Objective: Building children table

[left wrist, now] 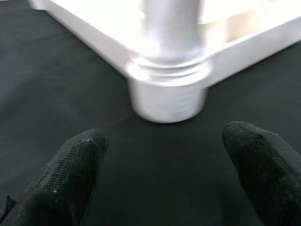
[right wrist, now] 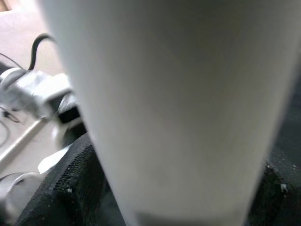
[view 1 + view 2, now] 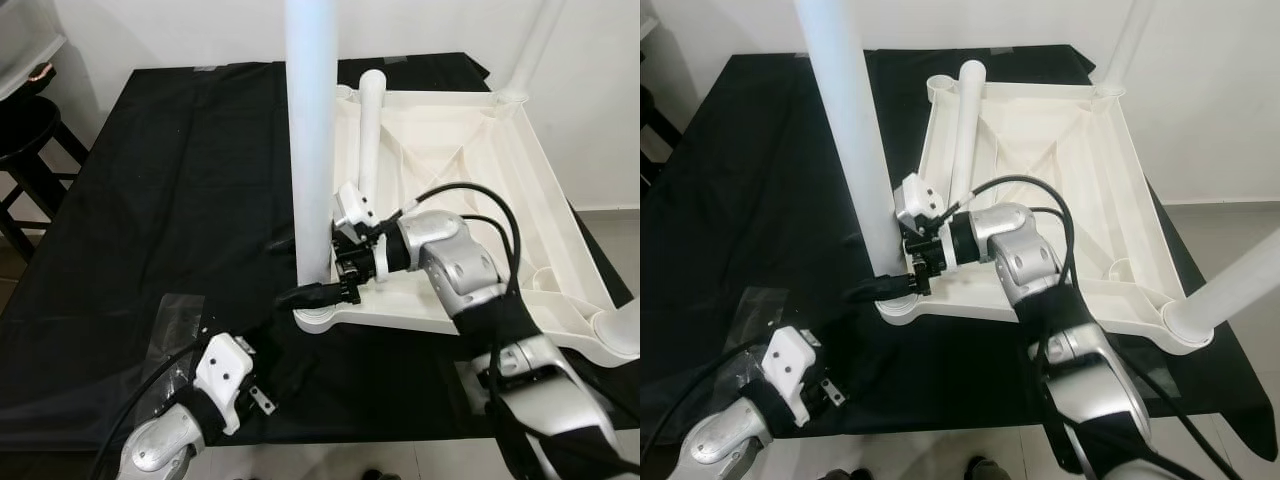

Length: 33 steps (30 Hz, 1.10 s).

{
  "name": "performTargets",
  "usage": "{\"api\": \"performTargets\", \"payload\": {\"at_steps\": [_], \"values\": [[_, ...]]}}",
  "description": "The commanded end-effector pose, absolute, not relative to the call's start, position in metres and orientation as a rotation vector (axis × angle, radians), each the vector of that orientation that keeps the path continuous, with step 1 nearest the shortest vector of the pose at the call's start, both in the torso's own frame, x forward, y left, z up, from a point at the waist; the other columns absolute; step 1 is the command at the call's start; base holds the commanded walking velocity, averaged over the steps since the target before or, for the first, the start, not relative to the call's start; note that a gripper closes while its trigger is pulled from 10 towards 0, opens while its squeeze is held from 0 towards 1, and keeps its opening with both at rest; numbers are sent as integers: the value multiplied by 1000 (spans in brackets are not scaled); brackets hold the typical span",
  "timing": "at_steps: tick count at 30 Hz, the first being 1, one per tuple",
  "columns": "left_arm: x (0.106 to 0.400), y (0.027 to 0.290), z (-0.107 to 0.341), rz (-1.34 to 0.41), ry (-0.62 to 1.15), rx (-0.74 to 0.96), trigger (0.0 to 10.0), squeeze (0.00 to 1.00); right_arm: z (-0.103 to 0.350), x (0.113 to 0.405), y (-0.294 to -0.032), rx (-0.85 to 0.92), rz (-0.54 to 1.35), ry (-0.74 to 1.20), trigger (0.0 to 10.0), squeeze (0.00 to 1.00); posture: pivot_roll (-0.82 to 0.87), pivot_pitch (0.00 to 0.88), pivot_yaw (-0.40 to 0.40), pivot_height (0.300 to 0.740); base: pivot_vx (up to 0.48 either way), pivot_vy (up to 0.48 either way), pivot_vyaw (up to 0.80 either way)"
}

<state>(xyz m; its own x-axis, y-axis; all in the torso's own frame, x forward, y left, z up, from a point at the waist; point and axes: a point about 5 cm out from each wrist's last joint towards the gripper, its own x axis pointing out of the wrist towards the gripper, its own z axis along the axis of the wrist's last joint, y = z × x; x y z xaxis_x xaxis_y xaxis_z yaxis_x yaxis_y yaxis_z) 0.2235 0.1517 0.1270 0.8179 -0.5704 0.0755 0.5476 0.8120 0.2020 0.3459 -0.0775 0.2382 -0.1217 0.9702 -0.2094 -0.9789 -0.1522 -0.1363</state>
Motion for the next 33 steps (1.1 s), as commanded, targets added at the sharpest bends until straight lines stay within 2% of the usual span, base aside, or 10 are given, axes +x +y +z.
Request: {"api": "performTargets", "payload": {"at_steps": [1, 5, 6, 7, 8, 24, 26, 28, 29, 33], "values": [[220, 164, 128, -562, -132, 181, 10000, 0, 231, 349, -79, -285, 1726, 75, 10000, 0, 99, 190, -5, 740, 0, 0, 0], [217, 168, 132, -556, -138, 191, 10000, 0, 221, 351, -87, -280, 1736, 135, 10000, 0, 103, 186, -7, 740, 0, 0, 0], [216, 168, 133, -555, -142, 191, 10000, 0, 218, 352, -91, -263, 1737, 149, 4824, 0, 105, 183, -7, 740, 0, 0, 0], [216, 168, 133, -555, -142, 191, 10000, 0, 218, 352, -91, -263, 1737, 149, 4824, 0, 105, 183, -7, 740, 0, 0, 0], [215, 168, 134, -556, -144, 191, 10000, 0, 215, 352, -95, -238, 1731, 159, 0, 0, 102, 182, -8, 740, 0, 0, 0], [215, 155, 130, -605, -133, 165, 10000, 0, 189, 345, -125, -152, 1421, 2, 0, 0, 35, 208, 20, 740, 0, 0, 0], [214, 155, 130, -608, -131, 166, 10000, 0, 179, 338, -120, -167, 1269, 20, 0, 0, 34, 221, 5, 740, 0, 0, 0], [211, 157, 131, -608, -128, 168, 10000, 0, 164, 326, -111, -209, 929, 45, 0, 0, 36, 228, 8, 740, 0, 0, 0], [210, 159, 130, -605, -122, 168, 10000, 0, 148, 297, -96, -218, 804, 56, 0, 0, 17, 252, 30, 740, 0, 0, 0], [211, 160, 128, -617, -107, 165, 10000, 0, 138, 254, -75, -201, 671, 55, 0, 0, 2, 242, 52, 740, 0, 0, 0]]}}
